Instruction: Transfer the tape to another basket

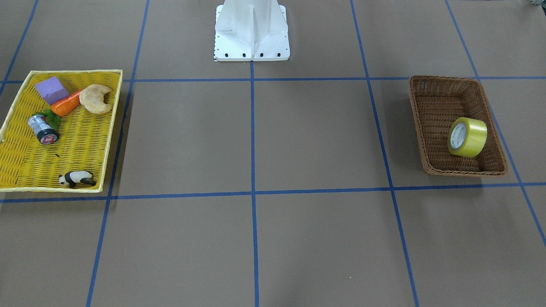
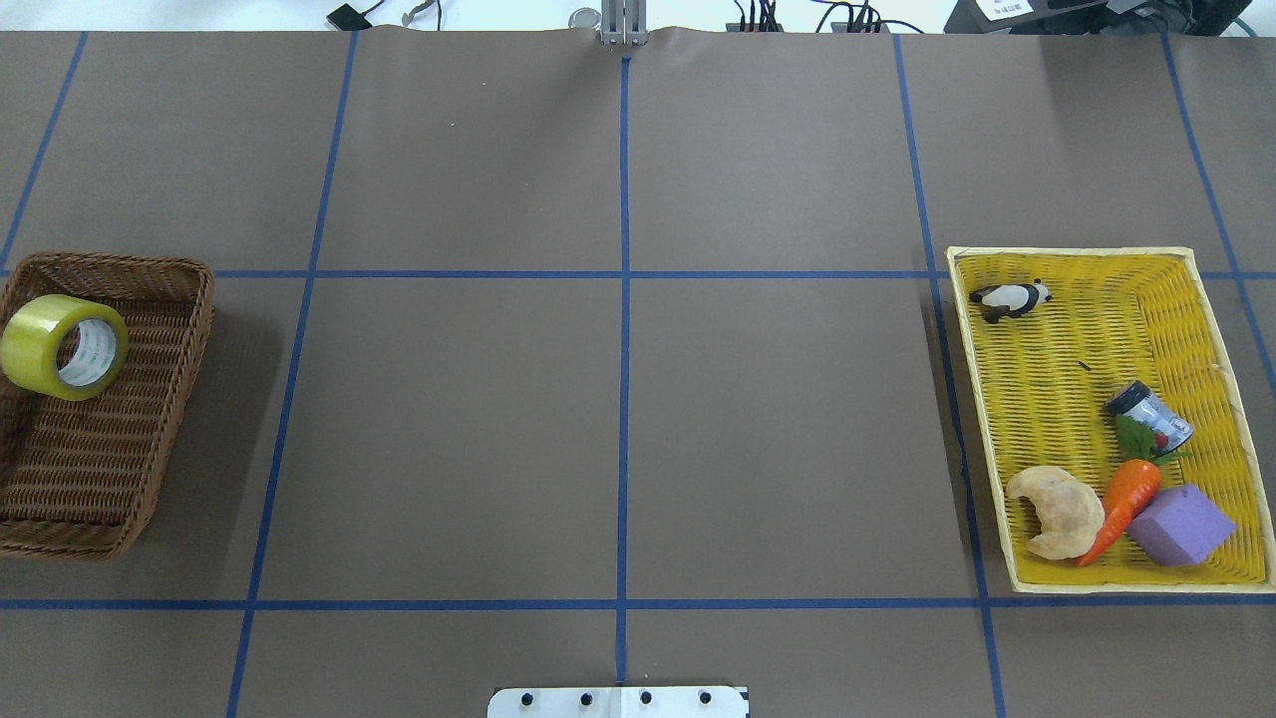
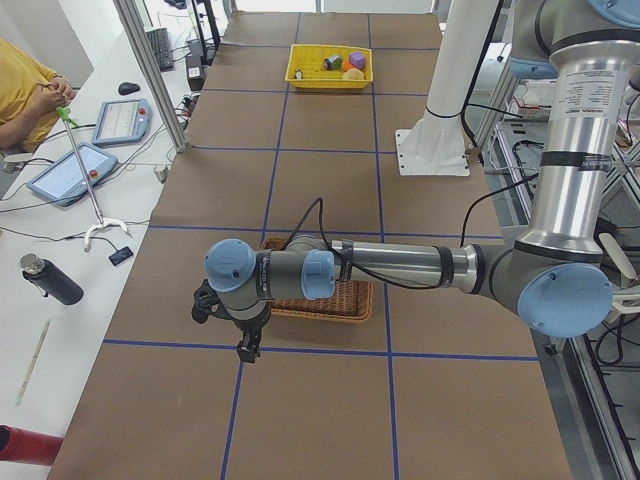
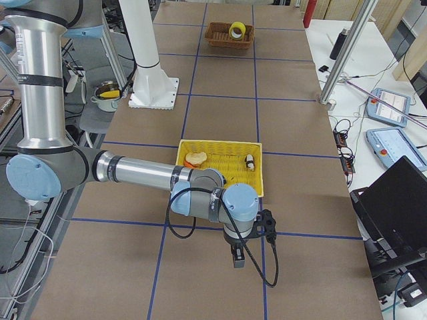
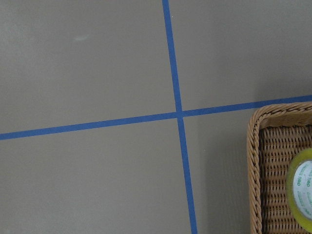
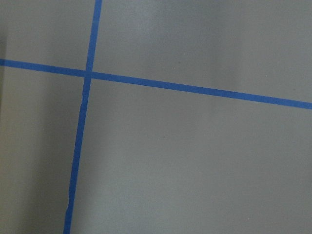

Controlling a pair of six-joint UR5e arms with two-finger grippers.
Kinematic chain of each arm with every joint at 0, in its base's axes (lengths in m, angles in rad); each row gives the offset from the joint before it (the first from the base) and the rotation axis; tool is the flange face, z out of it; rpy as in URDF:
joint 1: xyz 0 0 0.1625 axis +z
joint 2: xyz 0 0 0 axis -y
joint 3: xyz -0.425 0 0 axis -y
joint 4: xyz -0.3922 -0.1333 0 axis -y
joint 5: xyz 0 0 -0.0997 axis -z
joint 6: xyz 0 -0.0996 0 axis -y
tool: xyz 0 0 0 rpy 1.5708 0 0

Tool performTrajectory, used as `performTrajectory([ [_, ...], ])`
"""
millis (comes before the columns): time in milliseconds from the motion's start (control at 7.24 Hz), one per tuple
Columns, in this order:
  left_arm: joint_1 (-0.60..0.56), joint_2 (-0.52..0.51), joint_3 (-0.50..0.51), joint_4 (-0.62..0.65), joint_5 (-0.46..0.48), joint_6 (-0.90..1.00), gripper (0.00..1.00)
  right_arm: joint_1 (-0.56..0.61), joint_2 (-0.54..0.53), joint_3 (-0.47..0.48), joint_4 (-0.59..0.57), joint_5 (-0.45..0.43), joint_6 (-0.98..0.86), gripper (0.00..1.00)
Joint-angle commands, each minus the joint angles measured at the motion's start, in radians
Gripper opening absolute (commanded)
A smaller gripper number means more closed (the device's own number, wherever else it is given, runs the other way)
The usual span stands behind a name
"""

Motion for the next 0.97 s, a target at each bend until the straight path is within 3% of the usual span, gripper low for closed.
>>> performTrajectory([
  [0, 0.001, 0.004, -0.014, 0.003, 0.001, -0.002, 0.98, 0.0, -0.001, 0.002, -0.002, 0.001, 0.0, 1.0],
  [829, 0.0, 0.013, -0.015, 0.001, 0.002, -0.002, 0.98, 0.0, -0.001, 0.003, 0.0, 0.003, 0.0, 1.0],
])
